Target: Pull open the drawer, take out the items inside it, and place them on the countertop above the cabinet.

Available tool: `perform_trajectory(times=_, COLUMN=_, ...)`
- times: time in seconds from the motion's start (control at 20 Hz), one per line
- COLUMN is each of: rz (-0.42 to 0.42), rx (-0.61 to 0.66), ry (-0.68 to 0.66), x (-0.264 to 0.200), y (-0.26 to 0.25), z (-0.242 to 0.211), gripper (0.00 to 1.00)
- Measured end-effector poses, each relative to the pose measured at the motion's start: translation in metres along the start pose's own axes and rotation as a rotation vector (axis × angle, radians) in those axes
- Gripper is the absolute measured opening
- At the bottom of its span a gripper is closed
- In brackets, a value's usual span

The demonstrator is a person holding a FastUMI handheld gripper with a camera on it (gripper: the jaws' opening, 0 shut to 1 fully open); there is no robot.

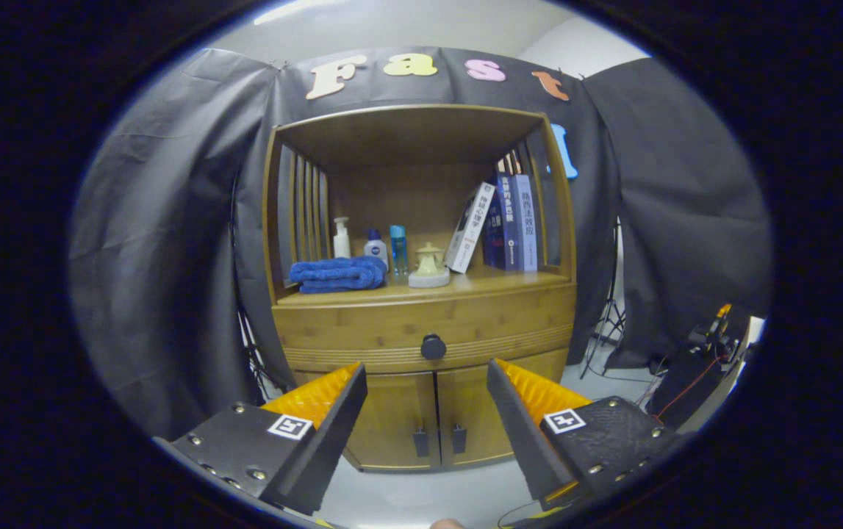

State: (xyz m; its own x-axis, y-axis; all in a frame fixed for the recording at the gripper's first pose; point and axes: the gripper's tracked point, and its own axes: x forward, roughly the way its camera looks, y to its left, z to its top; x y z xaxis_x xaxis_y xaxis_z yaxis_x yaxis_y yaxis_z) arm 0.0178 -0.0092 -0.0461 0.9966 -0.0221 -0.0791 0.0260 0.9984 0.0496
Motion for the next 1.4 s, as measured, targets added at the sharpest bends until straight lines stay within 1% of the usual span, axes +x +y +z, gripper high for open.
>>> perform_trajectory(times=0.15, rz=0.010, rx=-0.014, ry=-0.027, x=-0.008, y=0.006, z=0.020, gripper=0.99)
perform_trajectory(times=0.35, rz=0.036, rx=-0.030, ry=-0.096, x=-0.027, y=0.018, z=0.060, gripper=0.99)
perform_trajectory(times=0.55, rz=0.075, rx=-0.003, ry=-0.150, x=-0.049, y=0.034, z=0.101, gripper=0.99)
perform_trajectory(times=0.65, rz=0.068, rx=-0.008, ry=-0.180, x=-0.060, y=0.033, z=0.120, gripper=0.98)
perform_trajectory(times=0.8, rz=0.071, rx=-0.007, ry=-0.210, x=-0.069, y=0.034, z=0.138, gripper=0.98)
perform_trajectory(times=1.0, rz=0.071, rx=-0.022, ry=-0.225, x=-0.073, y=0.033, z=0.144, gripper=0.98)
perform_trajectory(times=1.2, rz=0.093, rx=-0.005, ry=-0.184, x=-0.068, y=0.037, z=0.131, gripper=0.98)
perform_trajectory(times=1.4, rz=0.076, rx=-0.013, ry=-0.180, x=-0.066, y=0.030, z=0.130, gripper=0.98)
